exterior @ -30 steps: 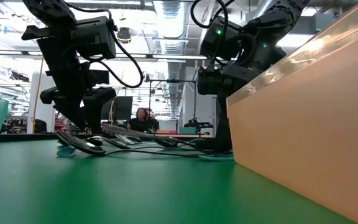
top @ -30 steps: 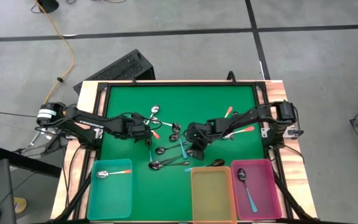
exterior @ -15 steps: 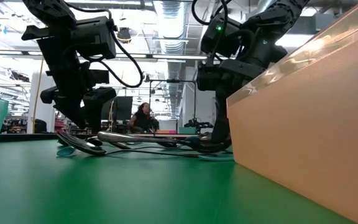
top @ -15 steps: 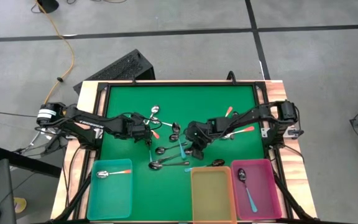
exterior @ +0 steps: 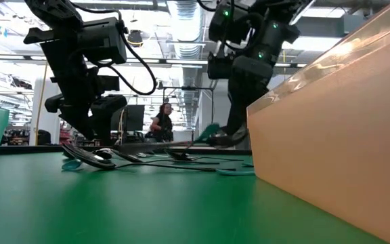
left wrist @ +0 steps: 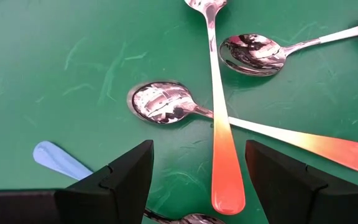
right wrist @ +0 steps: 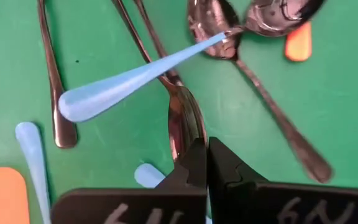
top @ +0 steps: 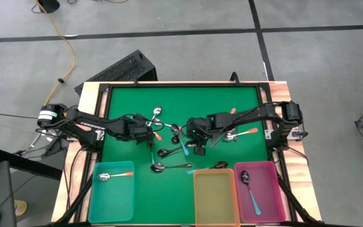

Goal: Sort silverware by color (type)
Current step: Put the black spoon into the orange bin

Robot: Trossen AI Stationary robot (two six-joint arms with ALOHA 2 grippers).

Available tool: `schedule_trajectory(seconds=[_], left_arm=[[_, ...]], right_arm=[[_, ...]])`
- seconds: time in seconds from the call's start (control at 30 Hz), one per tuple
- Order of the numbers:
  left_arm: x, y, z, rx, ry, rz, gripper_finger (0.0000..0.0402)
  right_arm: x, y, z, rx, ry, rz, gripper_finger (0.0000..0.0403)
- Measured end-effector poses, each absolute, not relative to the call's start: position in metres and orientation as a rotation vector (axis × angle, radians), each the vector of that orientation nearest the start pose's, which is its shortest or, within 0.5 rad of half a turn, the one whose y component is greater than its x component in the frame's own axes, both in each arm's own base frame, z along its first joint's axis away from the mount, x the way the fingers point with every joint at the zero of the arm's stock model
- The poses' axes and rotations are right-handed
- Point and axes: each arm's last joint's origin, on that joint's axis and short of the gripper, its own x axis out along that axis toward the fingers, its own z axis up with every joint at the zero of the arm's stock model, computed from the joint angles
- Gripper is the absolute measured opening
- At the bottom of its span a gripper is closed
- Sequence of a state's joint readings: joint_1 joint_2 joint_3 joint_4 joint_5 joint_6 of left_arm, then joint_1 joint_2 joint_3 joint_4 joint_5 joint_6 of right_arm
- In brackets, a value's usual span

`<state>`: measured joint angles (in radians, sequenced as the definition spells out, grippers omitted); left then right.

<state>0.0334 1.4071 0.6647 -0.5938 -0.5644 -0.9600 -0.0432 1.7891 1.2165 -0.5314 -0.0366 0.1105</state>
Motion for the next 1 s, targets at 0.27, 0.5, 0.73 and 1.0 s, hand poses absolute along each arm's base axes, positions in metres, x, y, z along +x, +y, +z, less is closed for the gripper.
schedule_trajectory(seconds=[0.27,0.5,0.73,1.0], left_arm=[[0.219,0.023,0.153,-0.436,0.932,1.049,0.0238],[0.219,0.023,0.153,-0.436,0.932,1.049,0.0238],[0.219,0.023,0.153,-0.435,0.933,1.049,0.0238],[0.219,0.023,0.153,-0.427,0.938,1.044,0.0238]], right_arm=[[0.357,-0.019,0.213,0.041,1.197,-0.124,0.0005],[0.354,-0.02,0.227,-0.018,1.265,-0.149,0.0005],[0.354,-0.023,0.241,-0.096,1.286,-0.232,0.0005],[0.354,-0.027,0.27,-0.199,1.301,-0.263,0.0006]])
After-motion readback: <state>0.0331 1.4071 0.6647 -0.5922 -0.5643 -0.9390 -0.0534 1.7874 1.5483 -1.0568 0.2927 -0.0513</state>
